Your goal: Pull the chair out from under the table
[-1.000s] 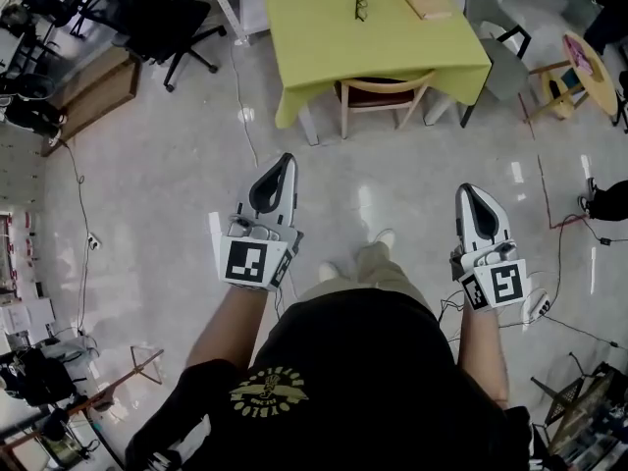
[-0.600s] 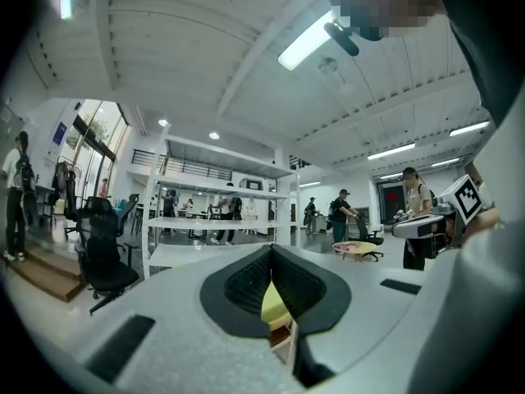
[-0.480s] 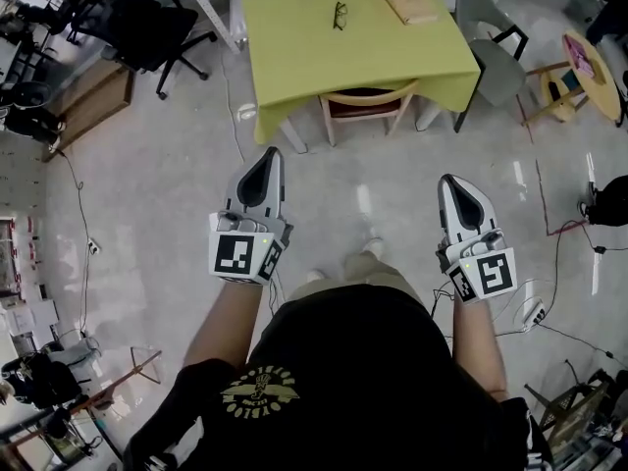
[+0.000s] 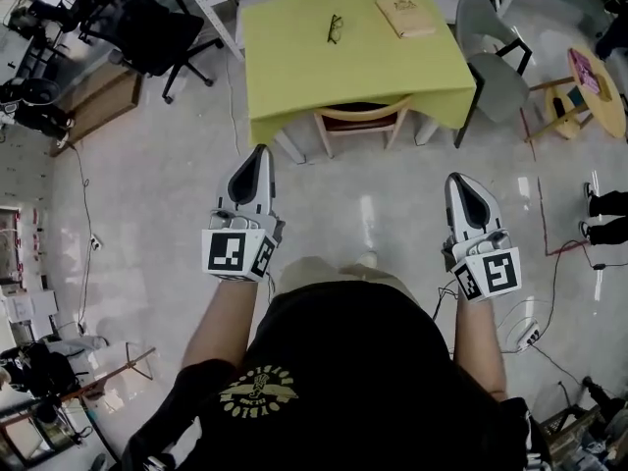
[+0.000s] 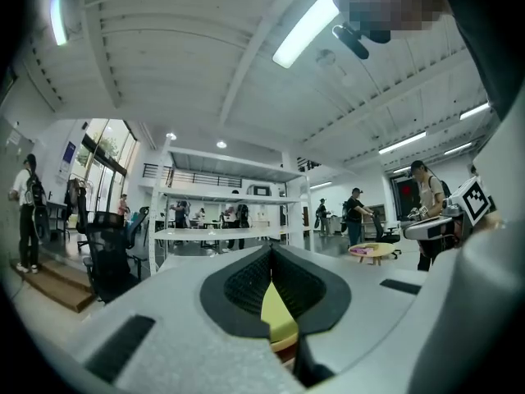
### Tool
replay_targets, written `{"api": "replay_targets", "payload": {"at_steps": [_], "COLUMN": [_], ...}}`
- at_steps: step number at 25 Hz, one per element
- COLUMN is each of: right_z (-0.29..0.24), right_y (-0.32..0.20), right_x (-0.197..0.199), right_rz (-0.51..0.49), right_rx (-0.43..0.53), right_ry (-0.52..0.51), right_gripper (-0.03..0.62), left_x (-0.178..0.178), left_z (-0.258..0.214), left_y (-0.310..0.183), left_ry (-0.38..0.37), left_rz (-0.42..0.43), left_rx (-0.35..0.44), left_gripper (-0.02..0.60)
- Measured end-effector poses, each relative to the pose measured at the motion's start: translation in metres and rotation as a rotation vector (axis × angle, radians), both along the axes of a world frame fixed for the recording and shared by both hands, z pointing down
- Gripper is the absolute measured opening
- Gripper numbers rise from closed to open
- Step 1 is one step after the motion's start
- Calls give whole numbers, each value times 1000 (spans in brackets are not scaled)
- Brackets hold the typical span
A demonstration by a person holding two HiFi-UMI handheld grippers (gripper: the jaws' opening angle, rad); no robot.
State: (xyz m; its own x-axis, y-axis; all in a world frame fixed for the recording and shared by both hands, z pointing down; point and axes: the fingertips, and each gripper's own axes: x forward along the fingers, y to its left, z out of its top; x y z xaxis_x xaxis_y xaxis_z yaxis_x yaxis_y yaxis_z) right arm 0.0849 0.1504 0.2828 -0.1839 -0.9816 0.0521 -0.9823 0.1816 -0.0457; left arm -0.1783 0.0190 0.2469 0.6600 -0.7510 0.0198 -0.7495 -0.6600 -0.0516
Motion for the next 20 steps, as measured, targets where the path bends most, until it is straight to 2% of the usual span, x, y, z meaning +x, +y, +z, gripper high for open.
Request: {"api": "replay_targets", "payload": {"at_steps": [10,20], "right_z": [6,6], "right_y": [-24,-70], "right_x": [6,16], "right_rz": [-24,14], "right_rx": [-5,-9], "right_ry": [-12,5], "right_gripper": [12,11], "left_x": [11,37], "left_z": [13,16], "left_y": [-13,-70], "left_ry": [-50,-41], "left_rz": [29,104], "left_rx": [-32,-31], "left_gripper": [9,9]}}
